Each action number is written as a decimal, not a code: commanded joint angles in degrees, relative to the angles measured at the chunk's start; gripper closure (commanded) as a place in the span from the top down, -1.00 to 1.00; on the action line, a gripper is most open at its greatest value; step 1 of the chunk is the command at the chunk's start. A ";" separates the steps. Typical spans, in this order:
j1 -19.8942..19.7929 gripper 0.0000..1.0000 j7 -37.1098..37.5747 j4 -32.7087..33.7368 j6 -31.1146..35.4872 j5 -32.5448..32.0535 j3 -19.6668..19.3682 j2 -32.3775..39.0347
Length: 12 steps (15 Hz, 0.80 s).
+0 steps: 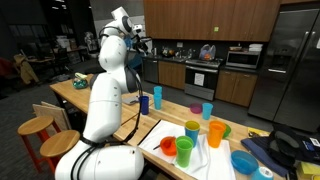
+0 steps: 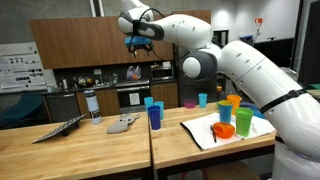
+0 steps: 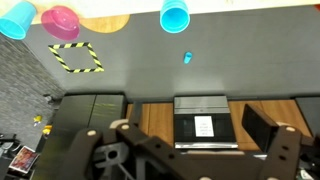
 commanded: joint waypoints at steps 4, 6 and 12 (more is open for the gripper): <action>-3.48 1.00 -15.84 -1.10 -6.10 8.80 5.02 -2.28; -3.70 1.00 -18.60 -1.23 -8.65 9.47 5.35 -2.58; -2.21 1.00 -20.97 -0.99 -15.77 7.82 4.51 -3.98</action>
